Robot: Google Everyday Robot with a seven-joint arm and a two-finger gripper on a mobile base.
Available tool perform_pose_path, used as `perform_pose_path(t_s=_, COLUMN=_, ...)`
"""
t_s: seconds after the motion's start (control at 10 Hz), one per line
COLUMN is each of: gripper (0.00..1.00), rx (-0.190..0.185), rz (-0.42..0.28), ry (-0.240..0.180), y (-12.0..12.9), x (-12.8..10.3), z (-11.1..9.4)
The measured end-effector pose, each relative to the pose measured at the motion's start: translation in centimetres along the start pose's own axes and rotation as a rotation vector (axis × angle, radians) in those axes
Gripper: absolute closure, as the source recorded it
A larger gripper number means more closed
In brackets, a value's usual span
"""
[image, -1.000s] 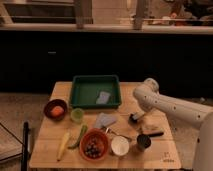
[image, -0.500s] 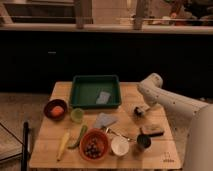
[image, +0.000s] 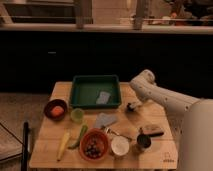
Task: Wipe table surface with brush
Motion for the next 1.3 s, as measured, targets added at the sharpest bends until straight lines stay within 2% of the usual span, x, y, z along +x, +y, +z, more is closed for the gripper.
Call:
perform_pose_path(t_s=0.2, gripper=1.00, rx=0.017, rz=-0.049, ry=-0.025, y=0.2, x=-1.9, z=-0.6)
perform_pose_path(t_s=0.4, gripper=1.00, rx=0.019, rz=-0.114, ry=-0.044, y=2.8, x=-3.6, z=-1.1)
perform_pose_path(t_s=0.6, gripper=1.00, rx=0.003, rz=-0.152, ry=-0.044, y=5.4, x=-3.8, z=-1.1)
perform_pose_path(t_s=0.8, gripper=1.00, rx=-0.025, rz=-0.153, ry=-0.029, y=7.7, x=-1.6, z=-0.3)
perform_pose_path(t_s=1.0, gripper=1.00, rx=-0.047, rz=-0.127, ry=-0.010, y=8.6, x=0.7, z=0.3)
perform_pose_path(t_s=1.1, gripper=1.00, rx=-0.055, rz=-0.101, ry=0.004, y=8.7, x=2.1, z=0.6)
perform_pose_path(t_s=1.3, gripper=1.00, rx=-0.051, rz=-0.055, ry=0.019, y=7.3, x=3.1, z=0.8)
